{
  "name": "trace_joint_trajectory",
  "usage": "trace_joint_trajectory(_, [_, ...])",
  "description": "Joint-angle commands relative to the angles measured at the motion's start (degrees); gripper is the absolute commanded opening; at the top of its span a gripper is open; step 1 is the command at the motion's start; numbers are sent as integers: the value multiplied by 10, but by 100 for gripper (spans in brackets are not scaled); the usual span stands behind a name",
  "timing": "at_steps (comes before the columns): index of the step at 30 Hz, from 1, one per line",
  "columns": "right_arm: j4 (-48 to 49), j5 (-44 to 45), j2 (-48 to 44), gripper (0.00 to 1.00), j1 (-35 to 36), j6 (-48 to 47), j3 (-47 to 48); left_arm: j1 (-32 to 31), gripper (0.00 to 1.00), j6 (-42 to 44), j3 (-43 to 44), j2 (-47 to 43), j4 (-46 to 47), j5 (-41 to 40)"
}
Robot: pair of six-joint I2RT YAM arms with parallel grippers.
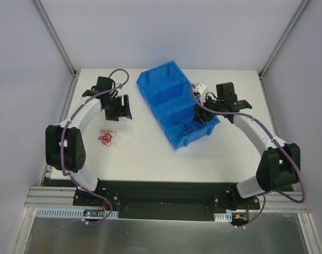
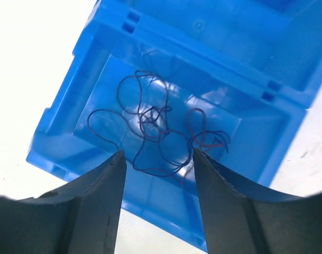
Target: Untangle the cables
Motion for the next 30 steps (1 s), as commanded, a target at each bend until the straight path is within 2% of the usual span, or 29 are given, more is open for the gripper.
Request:
trace_joint_trajectory(1, [90, 30, -66, 60, 3, 63, 2, -5, 70, 46, -15, 27, -46, -39])
trace_joint_trajectory(4, [167, 33, -99, 66, 9, 103, -27, -11, 70, 52, -26, 55, -36, -27])
trace_joint_trajectory(6, [209, 42, -111, 68, 17, 137, -38, -14, 65, 52, -16, 73, -36, -10])
trace_joint_trajectory(9, [227, 41, -113, 68, 39, 145, -34, -16, 61, 44, -10, 81, -25, -14])
trace_joint_trajectory(11, [229, 52, -108, 68, 60, 143, -26, -17, 54, 44, -4, 87, -16, -22])
trace_joint_trajectory(14, [235, 77, -100, 68, 94, 140, -14, -17, 36, 41, 8, 100, -11, -19])
trace_joint_trajectory(17, [244, 110, -87, 69, 126, 147, -4, -16, 7, 47, 16, 100, -9, -17])
trace_joint_trajectory(18, [262, 132, -78, 70, 134, 166, 2, -16, 0, 50, 17, 91, -9, -26])
trace_joint_trajectory(21, [270, 158, -48, 75, 141, 232, 36, -17, 0, 48, -9, 15, 4, -69])
trace_joint_trajectory(23, [272, 157, -28, 82, 146, 265, 51, -17, 0, 41, -35, -53, 21, -77])
trace_joint_trajectory(26, [263, 148, -7, 90, 160, 277, 73, -17, 0, 40, -52, -154, 31, -72])
trace_joint_trajectory(30, [265, 143, -1, 93, 187, 267, 83, -16, 0, 42, -41, -261, 31, -75])
